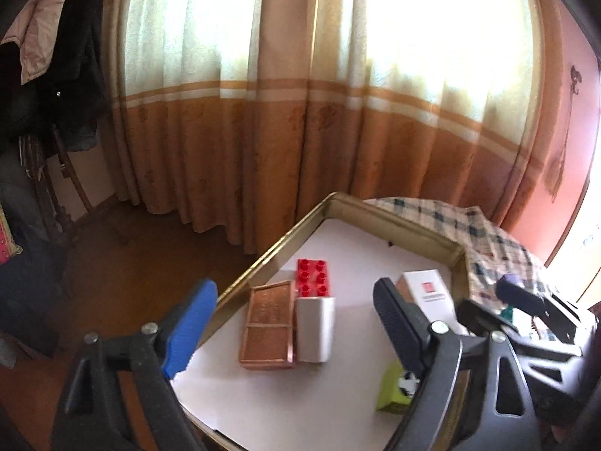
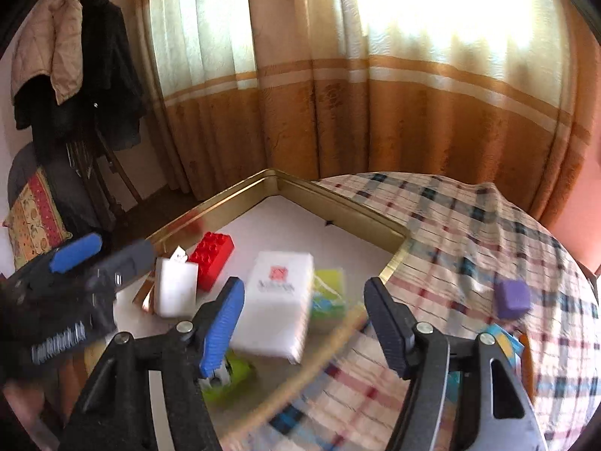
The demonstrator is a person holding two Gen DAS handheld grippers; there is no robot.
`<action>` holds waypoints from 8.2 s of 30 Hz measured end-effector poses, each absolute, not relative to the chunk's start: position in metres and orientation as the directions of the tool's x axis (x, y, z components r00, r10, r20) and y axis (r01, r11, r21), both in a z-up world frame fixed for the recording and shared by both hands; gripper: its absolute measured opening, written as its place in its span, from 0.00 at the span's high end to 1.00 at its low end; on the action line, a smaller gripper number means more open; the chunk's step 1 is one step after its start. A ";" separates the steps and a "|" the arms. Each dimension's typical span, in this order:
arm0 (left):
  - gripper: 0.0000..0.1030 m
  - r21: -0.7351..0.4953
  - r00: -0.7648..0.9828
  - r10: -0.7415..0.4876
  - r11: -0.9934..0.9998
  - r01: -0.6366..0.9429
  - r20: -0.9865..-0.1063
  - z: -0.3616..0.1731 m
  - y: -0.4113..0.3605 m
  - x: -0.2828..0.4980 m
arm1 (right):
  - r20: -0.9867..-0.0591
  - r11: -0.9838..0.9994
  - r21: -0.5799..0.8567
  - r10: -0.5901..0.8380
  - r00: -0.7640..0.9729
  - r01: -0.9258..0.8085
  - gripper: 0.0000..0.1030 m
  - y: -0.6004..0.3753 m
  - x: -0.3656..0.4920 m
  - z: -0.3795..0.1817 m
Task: Organize rigid objects
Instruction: 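Move the left gripper to the blue toy block while the right gripper grasps the dark bracelet, then close the left gripper on the blue toy block while the right gripper lifts the bracelet, then carry the blue toy block and dark bracelet with both grippers toward the tin tray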
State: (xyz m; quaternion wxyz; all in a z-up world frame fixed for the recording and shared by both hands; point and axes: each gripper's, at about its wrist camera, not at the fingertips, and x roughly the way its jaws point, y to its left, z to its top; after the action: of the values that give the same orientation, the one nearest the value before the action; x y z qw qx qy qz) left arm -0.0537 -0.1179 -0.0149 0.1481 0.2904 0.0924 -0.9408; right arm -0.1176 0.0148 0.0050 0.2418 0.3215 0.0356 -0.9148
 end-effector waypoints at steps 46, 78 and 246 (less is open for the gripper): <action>0.04 -0.008 -0.757 -0.019 -0.999 0.032 -0.653 -0.044 0.041 -0.092 | -0.767 -0.944 -0.037 -0.183 -0.616 0.327 0.49 0.135 -0.112 -0.051; 0.09 0.050 -0.728 0.060 -0.990 -0.129 -0.683 -0.055 0.101 -0.125 | -0.698 -0.998 0.063 -0.061 -0.713 0.024 0.56 0.198 -0.115 -0.040; 0.60 -0.018 -0.909 -0.083 -0.995 0.099 -0.409 -0.035 0.014 -0.032 | -0.420 -0.942 -0.001 -0.303 -0.856 0.335 0.56 0.101 -0.042 -0.004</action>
State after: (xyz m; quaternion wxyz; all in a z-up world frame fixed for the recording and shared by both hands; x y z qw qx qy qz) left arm -0.0316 0.0135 -0.0352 0.0465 0.2084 0.0193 -0.9767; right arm -0.0421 0.1009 -0.0041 0.1657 0.2116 0.0370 -0.9625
